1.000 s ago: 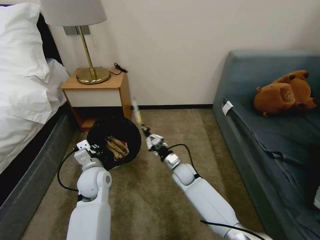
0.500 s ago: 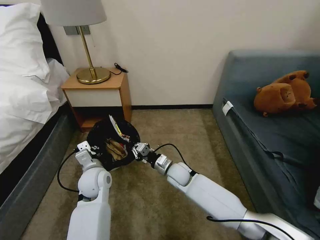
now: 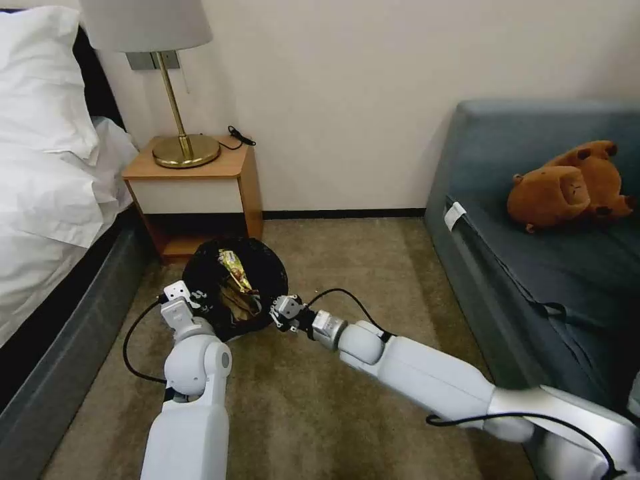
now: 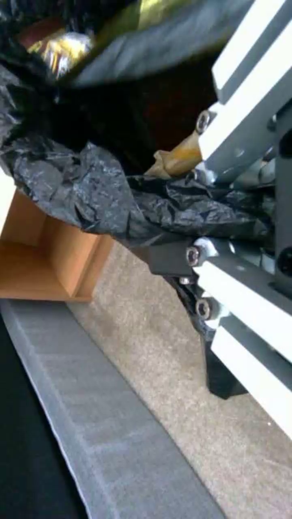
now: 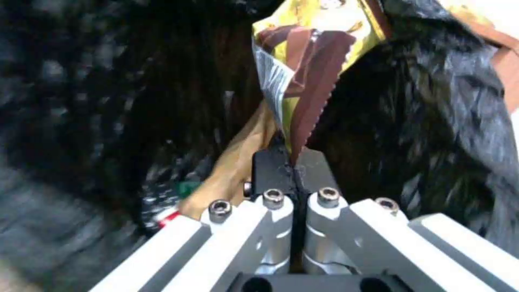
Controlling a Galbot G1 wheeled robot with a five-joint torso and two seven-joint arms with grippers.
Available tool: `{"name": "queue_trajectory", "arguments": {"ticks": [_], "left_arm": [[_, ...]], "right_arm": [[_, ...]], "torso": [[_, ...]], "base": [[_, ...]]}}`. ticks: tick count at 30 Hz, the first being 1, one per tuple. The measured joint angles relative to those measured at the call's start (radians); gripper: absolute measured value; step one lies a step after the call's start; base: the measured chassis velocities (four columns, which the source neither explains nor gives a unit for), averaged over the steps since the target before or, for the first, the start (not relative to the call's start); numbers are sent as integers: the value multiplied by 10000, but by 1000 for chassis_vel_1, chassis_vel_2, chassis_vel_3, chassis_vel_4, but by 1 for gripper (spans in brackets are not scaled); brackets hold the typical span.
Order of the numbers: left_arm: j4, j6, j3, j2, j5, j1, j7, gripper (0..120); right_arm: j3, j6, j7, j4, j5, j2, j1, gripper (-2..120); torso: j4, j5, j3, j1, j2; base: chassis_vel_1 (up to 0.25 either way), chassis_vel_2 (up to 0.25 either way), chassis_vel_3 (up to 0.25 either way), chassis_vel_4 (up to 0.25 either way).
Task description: Pick up the trash bin, then pick up the garbage on the floor and place it into the trash bin.
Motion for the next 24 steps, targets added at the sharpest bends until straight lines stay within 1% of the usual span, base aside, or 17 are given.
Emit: {"name": "queue_trajectory", "arguments": {"ticks": [2, 4, 5, 6, 8, 9, 10, 11, 12, 14, 15, 16, 17, 19, 20, 23, 24], "left_arm": [[8, -14, 6, 0, 6, 10, 6, 2], [31, -31, 10, 2, 28, 11, 10, 2], [44, -33, 6, 2, 31, 3, 11, 2], [44, -33, 6, 2, 31, 3, 11, 2], [70, -36, -15, 3, 29, -35, 13, 2], [70, -36, -15, 3, 29, -35, 13, 2], [76, -39, -19, 4, 27, -42, 12, 2], [121, -50, -23, 4, 15, -62, 14, 2], [121, -50, -23, 4, 15, -62, 14, 2], [193, -74, -26, 4, 12, -78, 17, 2], [193, -74, -26, 4, 12, -78, 17, 2], [263, -101, -35, 4, 12, -92, 17, 2], [263, -101, -35, 4, 12, -92, 17, 2], [375, -132, -63, 4, 11, -137, 17, 2], [375, -132, -63, 4, 11, -137, 17, 2], [430, -137, -69, 4, 7, -182, 17, 2], [430, -137, -69, 4, 7, -182, 17, 2]], "right_arm": [[-30, 3, 156, -164, -82, 133, 83, 0], [-56, -64, 576, -258, -176, 264, 114, 0], [-74, -82, 721, -255, -256, 288, 114, 7], [-74, -82, 721, -255, -256, 288, 114, 7], [-103, -88, 769, -179, -393, 244, 95, 16], [-103, -88, 769, -179, -393, 244, 95, 16], [-105, -90, 773, -166, -399, 233, 89, 20], [-106, -101, 781, -106, -416, 192, 57, 28], [-106, -101, 781, -106, -416, 192, 57, 28], [-78, -109, 782, -12, -424, 142, 52, 38], [-78, -109, 782, -12, -424, 142, 52, 38], [-42, -119, 782, 109, -427, 87, 64, 45], [-42, -119, 782, 109, -427, 87, 64, 45], [157, -156, 782, 455, -424, -41, 96, 58], [157, -156, 782, 455, -424, -41, 96, 58], [624, -198, 780, 947, -423, -201, 71, 71], [624, -198, 780, 947, -423, -201, 71, 71]], "torso": [[0, 0, 0, 0, 0], [-1, 0, 0, 0, 0], [-2, 0, 0, 0, 0], [-2, 0, 0, 0, 0], [-2, 0, 0, 0, 0], [-2, 0, 0, 0, 0], [-2, 0, 0, 0, 0], [-3, 0, 0, 0, 0], [-3, 0, 0, 0, 0], [-2, 0, 0, 0, 0], [-2, 0, 0, 0, 0], [-2, 0, 0, 0, 0], [-2, 0, 0, 0, 0], [-2, 0, 0, 0, 0], [-2, 0, 0, 0, 0], [-1, 0, 0, 0, 0], [-1, 0, 0, 0, 0]], "base": [[0, 0, 0, 0], [0, 0, 0, 0], [0, 0, 0, 0], [0, 0, 0, 0], [0, 0, 0, 0], [0, 0, 0, 0], [0, 0, 0, 0], [0, 0, 0, 0], [0, 0, 0, 0], [0, 0, 0, 0], [0, 0, 0, 0], [0, 0, 0, 0], [0, 0, 0, 0], [0, 0, 0, 0], [0, 0, 0, 0], [0, 0, 0, 0], [0, 0, 0, 0]]}}
